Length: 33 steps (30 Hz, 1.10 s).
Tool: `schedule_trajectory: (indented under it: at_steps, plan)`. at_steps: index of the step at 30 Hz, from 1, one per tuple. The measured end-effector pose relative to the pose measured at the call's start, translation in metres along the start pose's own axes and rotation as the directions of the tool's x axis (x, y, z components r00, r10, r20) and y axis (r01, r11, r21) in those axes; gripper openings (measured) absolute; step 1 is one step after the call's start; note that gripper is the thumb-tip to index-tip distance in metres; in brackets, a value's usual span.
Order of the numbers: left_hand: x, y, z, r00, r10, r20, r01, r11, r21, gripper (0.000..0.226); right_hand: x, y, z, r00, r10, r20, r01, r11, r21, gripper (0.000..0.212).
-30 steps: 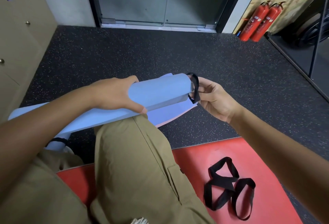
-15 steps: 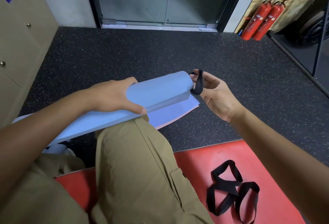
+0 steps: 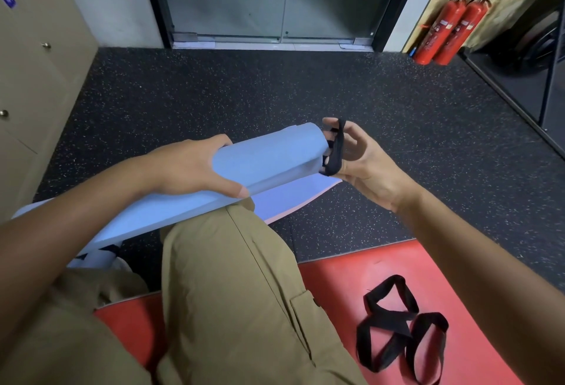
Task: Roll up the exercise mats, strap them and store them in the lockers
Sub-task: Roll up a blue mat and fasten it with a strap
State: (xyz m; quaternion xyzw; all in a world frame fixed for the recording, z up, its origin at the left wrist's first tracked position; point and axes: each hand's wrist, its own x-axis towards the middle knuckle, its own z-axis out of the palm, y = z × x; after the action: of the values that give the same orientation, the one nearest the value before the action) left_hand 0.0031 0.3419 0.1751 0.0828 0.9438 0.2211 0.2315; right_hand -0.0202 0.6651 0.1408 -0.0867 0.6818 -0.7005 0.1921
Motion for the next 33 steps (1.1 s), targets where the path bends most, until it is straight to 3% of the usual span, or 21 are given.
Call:
schedule_trajectory:
  at_steps: [3,6,10,17,22,33]
  plan:
    - [0.001,0.005,0.003,1.0,0.003,0.003,-0.003,0.998,0.06,0.073,-0.002,-0.004,0.004,1.0,0.026,-0.003,-0.027,1.0,-0.008,0.078]
    - [0.002,0.005,0.003,1.0,0.009,-0.012,-0.009,0.999,0.049,0.073,-0.001,-0.008,0.004,0.999,0.037,0.011,-0.035,0.991,-0.133,0.08]
    - [-0.003,0.0,0.004,0.997,0.037,-0.065,-0.04,0.999,-0.037,0.077,0.001,-0.013,0.008,0.997,0.048,0.059,-0.038,0.986,-0.162,0.079]
    - [-0.019,-0.004,0.007,0.962,0.1,-0.253,-0.176,0.939,-0.297,0.068,0.012,-0.078,0.032,0.989,-0.09,0.115,0.126,0.928,-0.351,0.08]
    - [-0.034,-0.001,0.013,0.921,0.111,-0.373,-0.281,0.854,-0.439,0.065,0.018,-0.136,0.056,0.963,-0.117,0.243,0.236,0.801,-0.55,0.075]
    - [-0.089,0.003,0.056,0.84,0.003,-0.543,-0.426,0.623,-0.656,0.076,0.009,-0.209,0.137,0.841,0.073,0.536,0.446,0.466,-0.764,0.06]
